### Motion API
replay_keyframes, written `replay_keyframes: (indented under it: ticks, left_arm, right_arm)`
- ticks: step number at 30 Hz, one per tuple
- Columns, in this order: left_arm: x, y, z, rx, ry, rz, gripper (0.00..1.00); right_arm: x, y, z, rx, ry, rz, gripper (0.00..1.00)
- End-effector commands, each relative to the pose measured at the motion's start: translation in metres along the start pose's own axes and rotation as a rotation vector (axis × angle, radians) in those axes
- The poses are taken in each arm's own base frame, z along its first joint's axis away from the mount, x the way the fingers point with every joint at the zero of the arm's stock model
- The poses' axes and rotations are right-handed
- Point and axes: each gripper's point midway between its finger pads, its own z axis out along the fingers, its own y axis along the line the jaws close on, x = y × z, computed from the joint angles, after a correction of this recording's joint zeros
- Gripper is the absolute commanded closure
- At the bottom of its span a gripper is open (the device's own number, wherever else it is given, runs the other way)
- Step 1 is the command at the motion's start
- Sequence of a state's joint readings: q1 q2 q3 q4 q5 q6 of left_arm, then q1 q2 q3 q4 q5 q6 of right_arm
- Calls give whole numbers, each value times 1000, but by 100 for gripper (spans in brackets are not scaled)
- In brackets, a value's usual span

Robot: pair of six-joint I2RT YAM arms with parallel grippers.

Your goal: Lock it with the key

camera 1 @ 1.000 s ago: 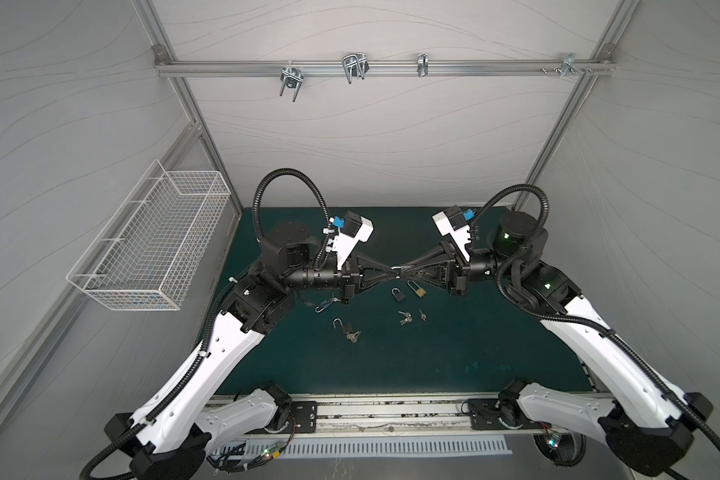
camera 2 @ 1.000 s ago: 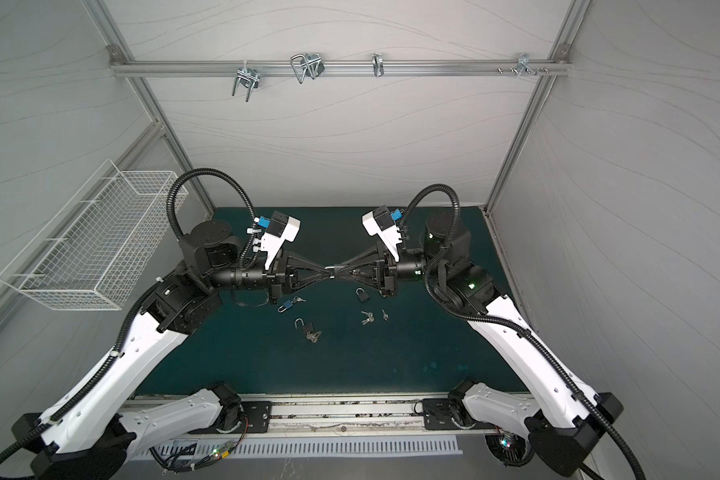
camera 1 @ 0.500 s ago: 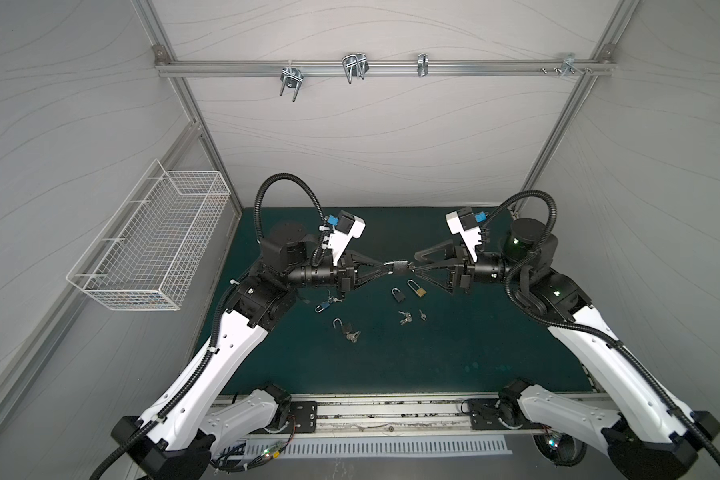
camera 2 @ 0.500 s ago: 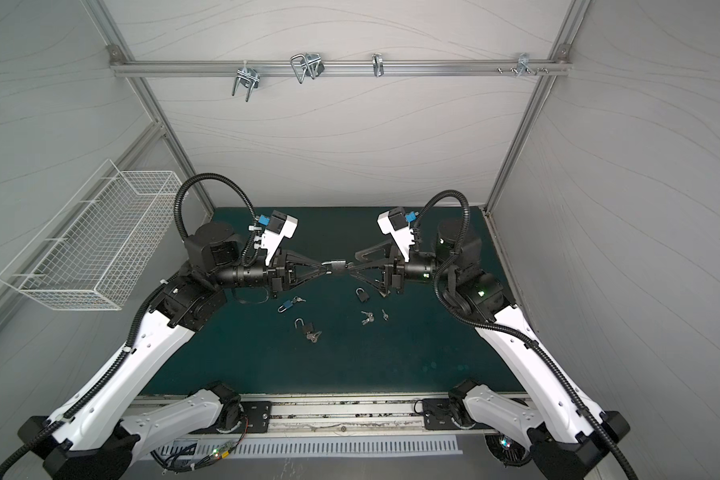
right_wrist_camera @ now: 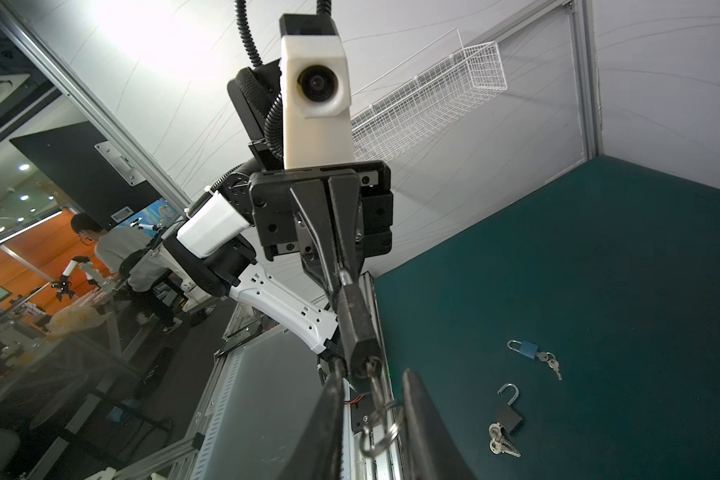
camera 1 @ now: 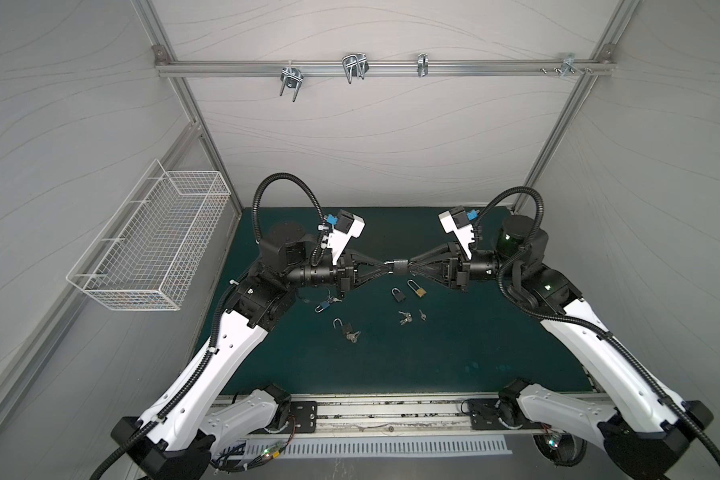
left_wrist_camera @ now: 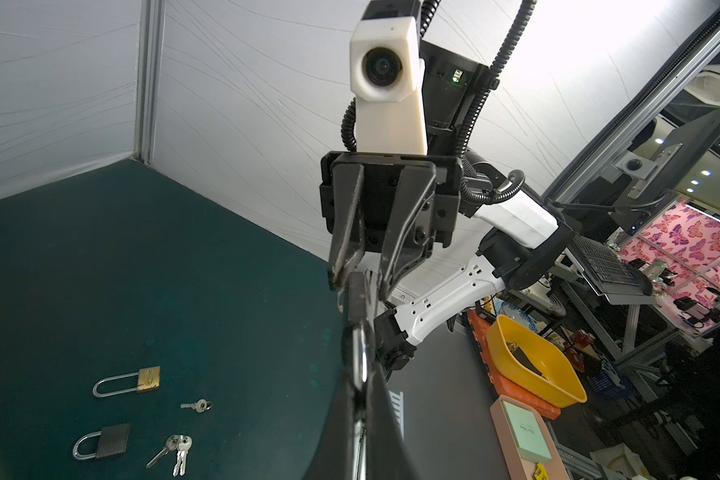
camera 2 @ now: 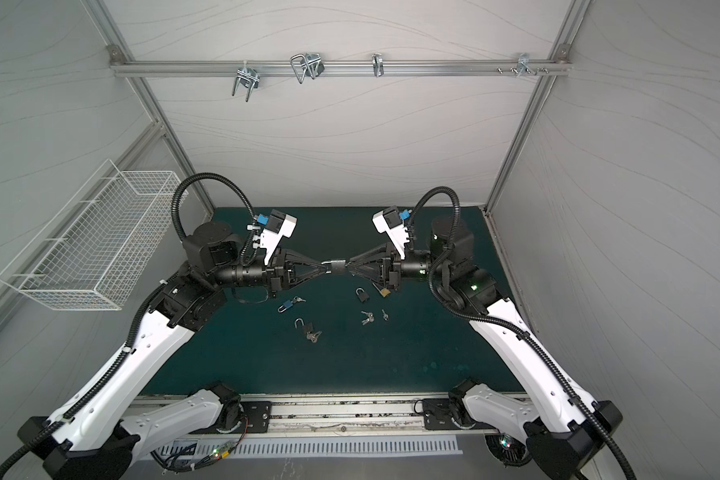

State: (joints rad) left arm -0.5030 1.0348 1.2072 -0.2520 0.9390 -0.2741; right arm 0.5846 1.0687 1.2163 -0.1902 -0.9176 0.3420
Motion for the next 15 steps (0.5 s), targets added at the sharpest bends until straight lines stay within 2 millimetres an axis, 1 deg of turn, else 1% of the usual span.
replay_keyframes:
  ticks: [1, 5, 10, 15]
  left_arm:
    - [-16, -17, -6, 36, -50, 77, 100]
    - [-14, -15, -6, 28, -50, 78, 100]
    - [-15, -16, -7, 26, -53, 80, 100]
    - [-14, -15, -9, 11, -55, 89, 100]
  right_arm:
    - [-6, 8, -1, -34, -9, -28, 81]
    - [-4, 7, -1, -30, -9, -24, 90]
    - [-5, 10, -3, -31, -11, -29, 99]
    - [-4, 13, -4, -36, -7, -40, 100]
